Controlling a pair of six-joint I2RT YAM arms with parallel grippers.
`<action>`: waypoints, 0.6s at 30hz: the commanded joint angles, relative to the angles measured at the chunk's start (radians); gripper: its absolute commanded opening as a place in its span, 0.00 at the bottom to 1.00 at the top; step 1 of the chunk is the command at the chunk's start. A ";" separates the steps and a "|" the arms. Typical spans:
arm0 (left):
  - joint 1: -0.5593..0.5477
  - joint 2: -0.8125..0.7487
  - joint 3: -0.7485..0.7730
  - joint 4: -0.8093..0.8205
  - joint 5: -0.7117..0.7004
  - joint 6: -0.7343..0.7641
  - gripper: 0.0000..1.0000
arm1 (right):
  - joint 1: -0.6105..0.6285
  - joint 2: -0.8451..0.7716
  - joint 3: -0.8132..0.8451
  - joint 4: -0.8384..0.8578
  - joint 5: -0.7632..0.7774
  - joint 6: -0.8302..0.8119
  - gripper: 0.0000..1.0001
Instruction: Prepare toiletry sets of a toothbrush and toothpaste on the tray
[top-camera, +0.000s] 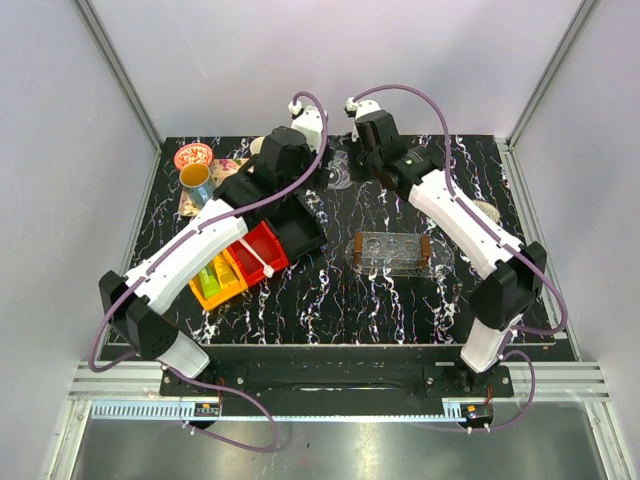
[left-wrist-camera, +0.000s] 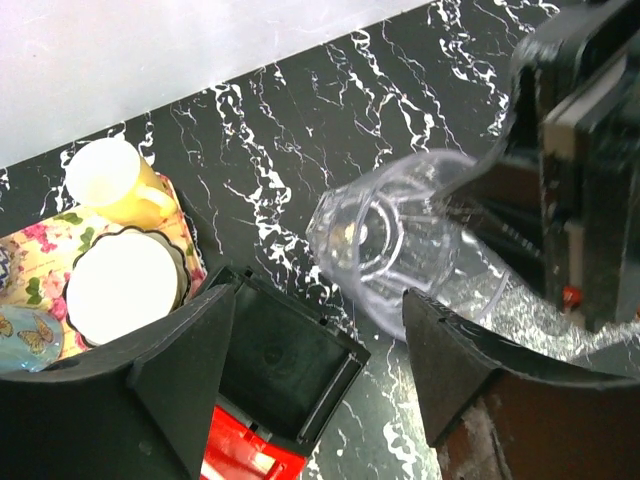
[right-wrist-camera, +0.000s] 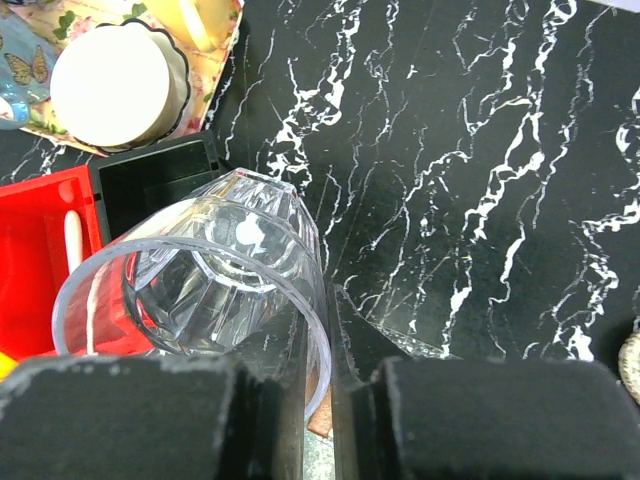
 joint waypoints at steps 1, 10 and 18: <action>0.000 -0.115 -0.051 0.058 0.050 0.062 0.73 | -0.006 -0.095 -0.016 0.046 0.062 -0.054 0.00; 0.008 -0.259 -0.185 0.066 0.001 0.142 0.77 | -0.024 -0.172 -0.113 -0.013 0.067 -0.132 0.00; 0.057 -0.334 -0.283 0.079 0.010 0.183 0.80 | -0.081 -0.281 -0.245 -0.041 0.028 -0.157 0.00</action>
